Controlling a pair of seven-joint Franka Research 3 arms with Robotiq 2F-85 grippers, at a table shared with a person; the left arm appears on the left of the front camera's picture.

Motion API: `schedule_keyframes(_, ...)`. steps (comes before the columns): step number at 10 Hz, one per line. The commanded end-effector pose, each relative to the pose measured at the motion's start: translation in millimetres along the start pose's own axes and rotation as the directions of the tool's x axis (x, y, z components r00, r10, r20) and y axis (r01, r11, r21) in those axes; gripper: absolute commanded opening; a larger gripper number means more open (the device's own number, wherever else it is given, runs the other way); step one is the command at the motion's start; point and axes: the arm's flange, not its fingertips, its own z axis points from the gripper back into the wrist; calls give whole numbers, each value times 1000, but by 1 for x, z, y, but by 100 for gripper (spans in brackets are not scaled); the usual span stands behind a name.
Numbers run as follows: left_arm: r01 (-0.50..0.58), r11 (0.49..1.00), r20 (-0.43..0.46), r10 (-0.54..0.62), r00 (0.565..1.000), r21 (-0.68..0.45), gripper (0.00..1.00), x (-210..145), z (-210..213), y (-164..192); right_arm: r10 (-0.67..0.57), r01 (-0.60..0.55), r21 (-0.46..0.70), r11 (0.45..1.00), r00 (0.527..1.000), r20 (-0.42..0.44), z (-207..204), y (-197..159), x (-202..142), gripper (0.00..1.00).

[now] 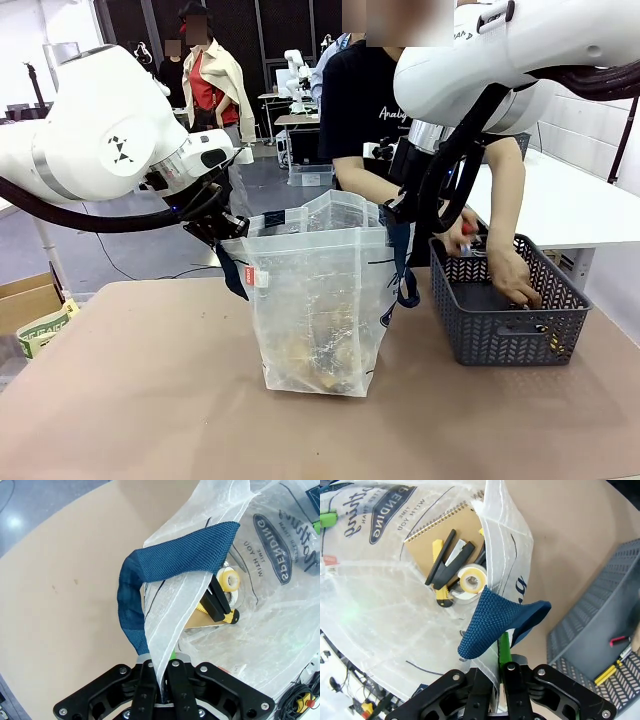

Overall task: Transfer purchased items from the store into the shopping bag.
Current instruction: Move the Reusable shopping bag to the right side of the table.

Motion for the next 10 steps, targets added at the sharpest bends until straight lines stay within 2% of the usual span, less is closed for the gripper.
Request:
schedule_keyframes(1, -2, 1000, 6, 2, 1000, 3, 0, 0, 3, 2, -3, 3, -1, 1000, 1000, 2, 0, -1, 0, 0)
schedule_keyframes(10, -2, 1000, 6, 2, 1000, 3, 0, 0, 3, 2, -3, 3, -1, 1000, 1000, 2, 0, -1, 0, 0)
